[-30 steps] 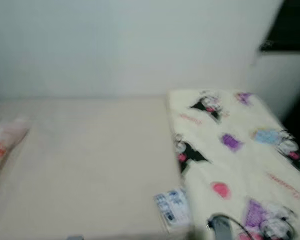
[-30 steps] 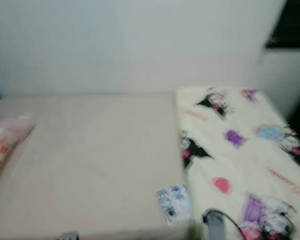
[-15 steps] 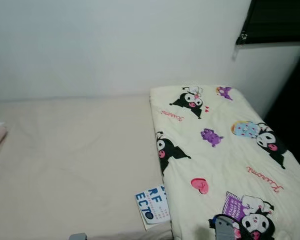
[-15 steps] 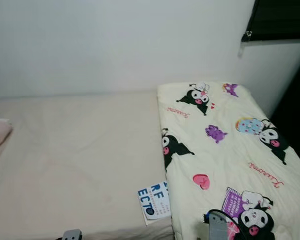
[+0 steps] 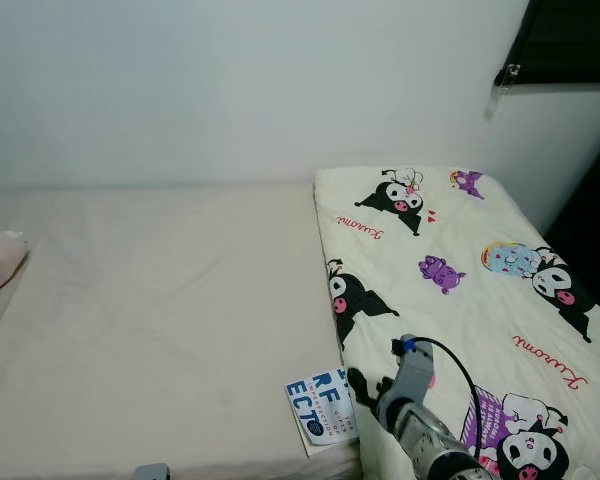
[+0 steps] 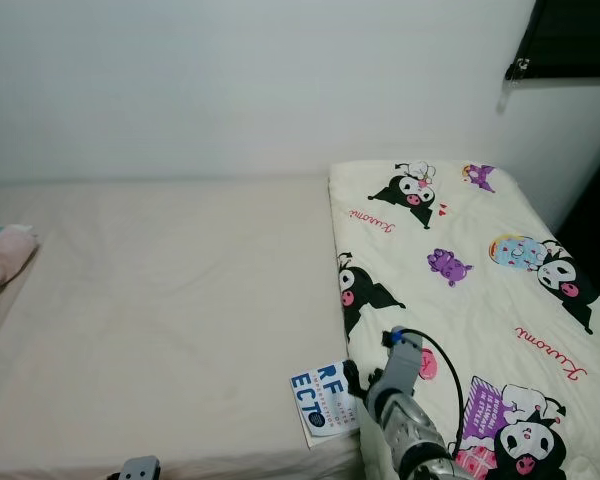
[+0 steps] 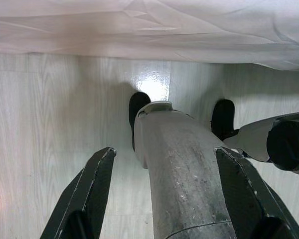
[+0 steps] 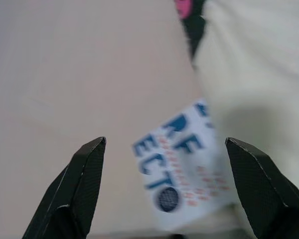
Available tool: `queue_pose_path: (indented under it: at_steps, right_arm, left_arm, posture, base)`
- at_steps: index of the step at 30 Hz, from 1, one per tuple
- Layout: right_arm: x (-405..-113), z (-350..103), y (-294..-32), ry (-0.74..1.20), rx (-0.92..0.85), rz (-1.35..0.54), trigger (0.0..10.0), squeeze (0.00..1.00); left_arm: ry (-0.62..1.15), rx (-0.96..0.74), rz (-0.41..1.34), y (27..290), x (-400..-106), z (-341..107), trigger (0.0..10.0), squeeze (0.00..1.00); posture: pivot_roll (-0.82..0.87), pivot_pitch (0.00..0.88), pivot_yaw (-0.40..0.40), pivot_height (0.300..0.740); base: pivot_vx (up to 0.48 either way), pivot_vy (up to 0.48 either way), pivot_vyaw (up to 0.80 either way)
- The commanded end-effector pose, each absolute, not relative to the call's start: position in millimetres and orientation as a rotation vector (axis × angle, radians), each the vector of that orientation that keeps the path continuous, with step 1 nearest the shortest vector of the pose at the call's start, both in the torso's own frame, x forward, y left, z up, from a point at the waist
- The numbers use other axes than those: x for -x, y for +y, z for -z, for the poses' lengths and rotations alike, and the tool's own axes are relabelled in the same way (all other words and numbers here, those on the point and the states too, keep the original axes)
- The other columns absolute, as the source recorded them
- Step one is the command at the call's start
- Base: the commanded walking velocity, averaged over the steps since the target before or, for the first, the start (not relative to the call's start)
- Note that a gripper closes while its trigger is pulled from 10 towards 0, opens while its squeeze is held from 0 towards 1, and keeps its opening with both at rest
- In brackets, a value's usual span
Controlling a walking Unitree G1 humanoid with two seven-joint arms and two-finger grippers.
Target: Clean up the room
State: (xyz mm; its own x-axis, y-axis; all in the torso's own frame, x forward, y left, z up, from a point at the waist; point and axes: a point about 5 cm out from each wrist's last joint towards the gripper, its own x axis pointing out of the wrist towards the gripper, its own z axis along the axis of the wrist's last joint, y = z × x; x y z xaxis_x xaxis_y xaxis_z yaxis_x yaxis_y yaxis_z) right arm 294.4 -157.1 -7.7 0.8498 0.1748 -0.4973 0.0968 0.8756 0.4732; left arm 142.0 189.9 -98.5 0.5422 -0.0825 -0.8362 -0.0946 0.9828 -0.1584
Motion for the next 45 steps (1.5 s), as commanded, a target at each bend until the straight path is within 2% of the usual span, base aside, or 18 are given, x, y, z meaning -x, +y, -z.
queue_pose_path:
  at_steps: [1,6,9,12,16,27,33,40,45]
  right_arm:
    - [-293,9,-145,0.572,-0.6,-0.095,10.0,0.0]
    - [-287,14,-135,0.613,-0.626,-0.143,10.0,0.0]
    - [-285,16,-135,0.626,-0.637,-0.137,10.0,0.0]
    - [-279,21,-138,0.645,-0.732,-0.097,10.0,0.0]
    - [-279,21,-140,0.646,-0.738,-0.092,10.0,0.0]
    - [-288,13,-145,0.574,-0.846,-0.067,10.0,0.0]
    - [-295,5,-142,0.518,-0.917,-0.079,10.0,0.0]
    - [-299,1,-145,0.471,-0.976,-0.047,10.0,0.0]
    - [-298,3,-143,0.505,-1.005,-0.044,10.0,0.0]
  left_arm:
    - [1.015,0.169,-0.015,195,-136,100,10.0,0.0]
    - [1.022,0.16,-0.014,194,-132,102,10.0,0.0]
    - [1.023,0.158,-0.014,193,-130,102,10.0,0.0]
    - [1.008,0.157,-0.013,191,-130,102,10.0,0.0]
    - [1.004,0.157,-0.013,192,-132,101,10.0,0.0]
    - [0.954,0.152,-0.047,221,-153,89,10.0,0.0]
    - [0.943,0.145,-0.053,228,-159,85,10.0,0.0]
    - [0.938,0.14,-0.037,217,-166,85,10.0,0.0]
    - [0.941,0.136,-0.012,200,-170,86,10.0,0.0]
  posture:
    - [-0.09,0.04,0.004,0.69]
    - [-0.09,0.038,0.005,0.675]
    - [-0.09,0.038,0.005,0.67]
    - [-0.09,0.042,0.006,0.65]
    - [-0.09,0.042,0.006,0.64]
    - [-0.08,0.048,0.014,0.595]
    - [-0.08,0.048,0.019,0.591]
    - [-0.07,0.049,0.025,0.581]
    - [-0.06,0.053,0.031,0.581]
  base:
    - [0.0,0.0,0.0]
    - [0.0,0.0,0.0]
    - [0.0,0.0,0.0]
    - [0.0,0.0,0.0]
    - [0.0,0.0,0.0]
    - [0.0,0.0,0.0]
    - [0.0,0.0,0.0]
    - [0.0,0.0,0.0]
    - [0.0,0.0,0.0]
